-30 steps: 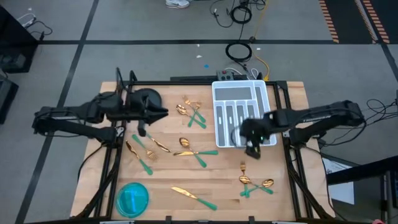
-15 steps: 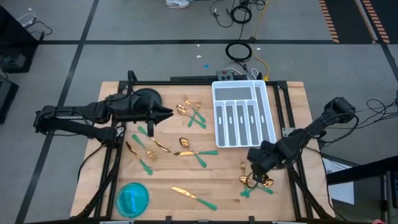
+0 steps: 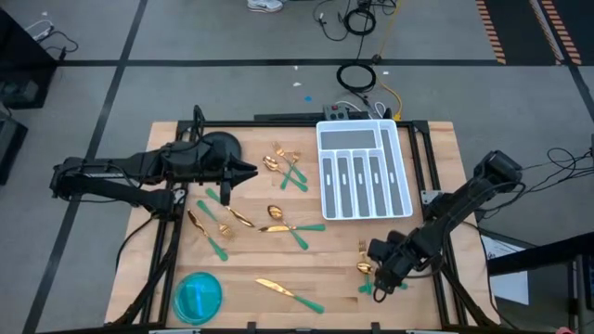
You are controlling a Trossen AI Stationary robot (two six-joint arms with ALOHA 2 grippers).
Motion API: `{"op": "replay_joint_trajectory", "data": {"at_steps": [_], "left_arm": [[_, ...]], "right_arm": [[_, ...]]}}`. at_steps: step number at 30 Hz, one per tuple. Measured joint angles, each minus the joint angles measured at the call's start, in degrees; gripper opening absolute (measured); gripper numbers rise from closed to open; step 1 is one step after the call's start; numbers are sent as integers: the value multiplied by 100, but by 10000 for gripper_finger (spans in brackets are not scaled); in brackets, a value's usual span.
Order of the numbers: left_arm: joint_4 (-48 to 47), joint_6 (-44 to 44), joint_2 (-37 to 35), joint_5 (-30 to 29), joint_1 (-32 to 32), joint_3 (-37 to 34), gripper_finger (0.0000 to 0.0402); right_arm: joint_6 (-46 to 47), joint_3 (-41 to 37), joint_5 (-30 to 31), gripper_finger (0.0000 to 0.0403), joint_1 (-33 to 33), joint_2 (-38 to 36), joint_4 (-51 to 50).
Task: Sort silverware
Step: Put the green spoon into the white silverware organizer
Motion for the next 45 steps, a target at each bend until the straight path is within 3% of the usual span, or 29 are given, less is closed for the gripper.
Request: {"op": "replay_joint_trajectory", "data": {"at_steps": [17, 21, 29, 45], "left_arm": [[-82, 2, 91, -37, 2, -74, 82], [-83, 2, 135, -142, 2, -74, 82], [-87, 4, 295, -148, 0, -74, 82], [-90, 13, 583, -148, 0, -74, 82]], "right_arm": [[-72, 37, 172, 262, 26, 1090, 0], [32, 34, 179, 205, 23, 1150, -55], [199, 15, 139, 16, 19, 1080, 35], [756, 77, 155, 1, 19, 1002, 7]]}}
